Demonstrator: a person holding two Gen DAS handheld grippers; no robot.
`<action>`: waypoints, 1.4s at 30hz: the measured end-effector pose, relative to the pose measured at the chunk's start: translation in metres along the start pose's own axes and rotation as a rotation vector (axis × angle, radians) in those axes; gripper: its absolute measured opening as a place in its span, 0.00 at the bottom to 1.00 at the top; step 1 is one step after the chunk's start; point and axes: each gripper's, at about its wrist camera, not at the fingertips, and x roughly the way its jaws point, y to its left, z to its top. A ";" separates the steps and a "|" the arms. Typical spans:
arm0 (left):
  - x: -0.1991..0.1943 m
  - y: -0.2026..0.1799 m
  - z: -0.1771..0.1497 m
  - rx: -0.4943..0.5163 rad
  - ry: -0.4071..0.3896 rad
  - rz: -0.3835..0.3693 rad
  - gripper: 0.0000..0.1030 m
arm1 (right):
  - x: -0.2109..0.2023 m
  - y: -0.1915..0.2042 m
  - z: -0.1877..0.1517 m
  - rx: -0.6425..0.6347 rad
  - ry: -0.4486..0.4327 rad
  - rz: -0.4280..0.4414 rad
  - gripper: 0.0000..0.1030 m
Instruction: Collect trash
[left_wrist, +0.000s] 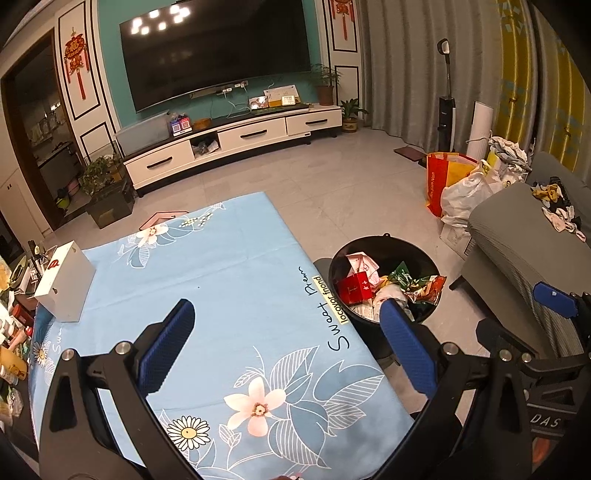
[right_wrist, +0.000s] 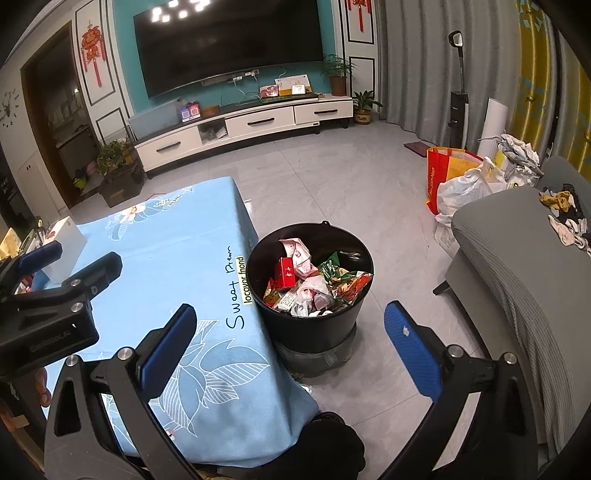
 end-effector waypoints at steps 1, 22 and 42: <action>0.000 0.000 0.000 0.000 0.000 0.000 0.97 | 0.000 0.000 0.000 -0.001 0.000 0.000 0.97; 0.001 0.002 0.000 0.003 0.001 0.002 0.97 | 0.002 -0.003 0.001 0.000 0.000 -0.001 0.97; 0.002 0.007 0.002 0.003 0.005 0.005 0.97 | 0.003 -0.005 0.001 0.000 -0.001 -0.004 0.97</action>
